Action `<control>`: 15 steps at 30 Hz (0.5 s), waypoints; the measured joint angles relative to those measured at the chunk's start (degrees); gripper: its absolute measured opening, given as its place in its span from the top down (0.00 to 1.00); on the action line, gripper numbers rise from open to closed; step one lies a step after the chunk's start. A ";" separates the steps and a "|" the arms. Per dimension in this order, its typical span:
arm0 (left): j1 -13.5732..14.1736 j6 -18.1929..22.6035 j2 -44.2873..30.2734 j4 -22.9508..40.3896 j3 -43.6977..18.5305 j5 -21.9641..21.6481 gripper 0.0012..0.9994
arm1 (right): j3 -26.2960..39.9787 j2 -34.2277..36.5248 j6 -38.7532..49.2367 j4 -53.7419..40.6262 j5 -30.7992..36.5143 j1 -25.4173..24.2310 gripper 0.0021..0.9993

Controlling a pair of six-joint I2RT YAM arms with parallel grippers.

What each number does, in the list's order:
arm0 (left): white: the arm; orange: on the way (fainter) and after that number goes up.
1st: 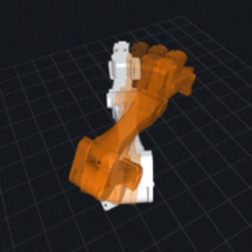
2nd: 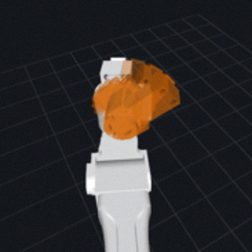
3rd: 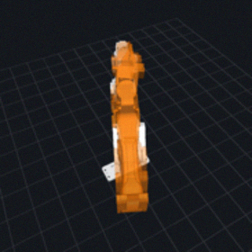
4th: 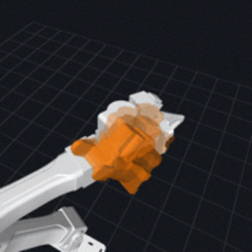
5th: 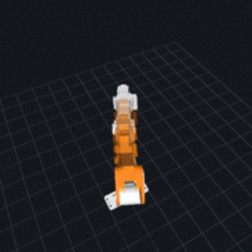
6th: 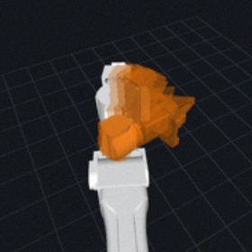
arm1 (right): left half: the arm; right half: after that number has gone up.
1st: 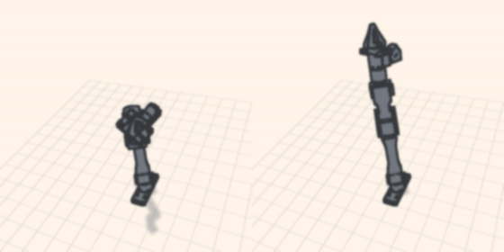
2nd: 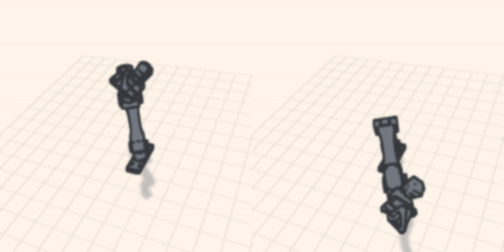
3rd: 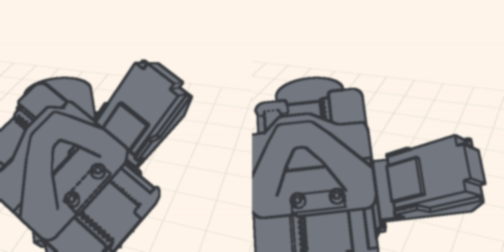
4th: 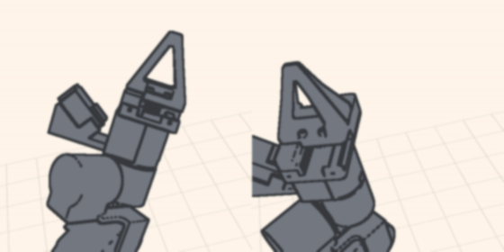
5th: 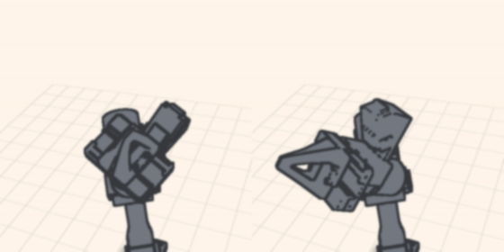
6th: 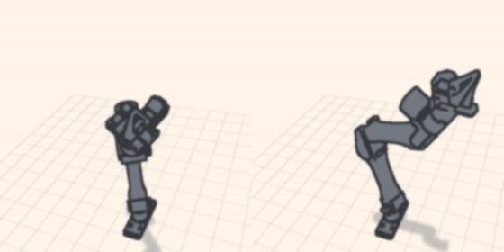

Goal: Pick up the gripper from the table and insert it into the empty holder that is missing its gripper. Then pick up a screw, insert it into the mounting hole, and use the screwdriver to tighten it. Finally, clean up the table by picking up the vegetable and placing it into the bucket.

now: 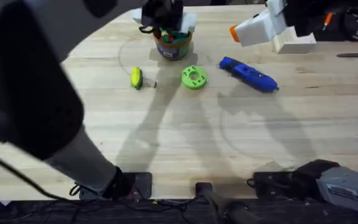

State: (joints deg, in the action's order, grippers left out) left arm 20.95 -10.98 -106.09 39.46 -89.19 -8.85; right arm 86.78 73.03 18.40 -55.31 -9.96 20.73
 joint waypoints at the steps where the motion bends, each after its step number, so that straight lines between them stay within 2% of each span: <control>1: 0.00 0.00 1.28 0.75 0.00 0.01 0.01 | 0.00 -0.02 -0.01 0.00 0.00 0.00 0.11; 5: 0.00 0.00 9.41 5.33 0.00 -0.75 0.01 | 0.00 -0.02 -0.01 0.00 0.00 0.00 0.11; 10: -0.38 0.01 20.93 15.30 -0.35 -3.95 0.01 | 0.00 -0.01 -0.01 0.00 0.00 0.00 0.11; 15: -3.48 -2.01 26.79 28.89 -0.81 -4.49 0.01 | -0.02 0.00 -0.01 0.00 0.00 0.00 0.11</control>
State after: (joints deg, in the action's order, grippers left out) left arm 17.47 -13.00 -79.30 68.35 -90.00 -13.34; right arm 86.76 73.03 18.39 -55.31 -9.96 20.73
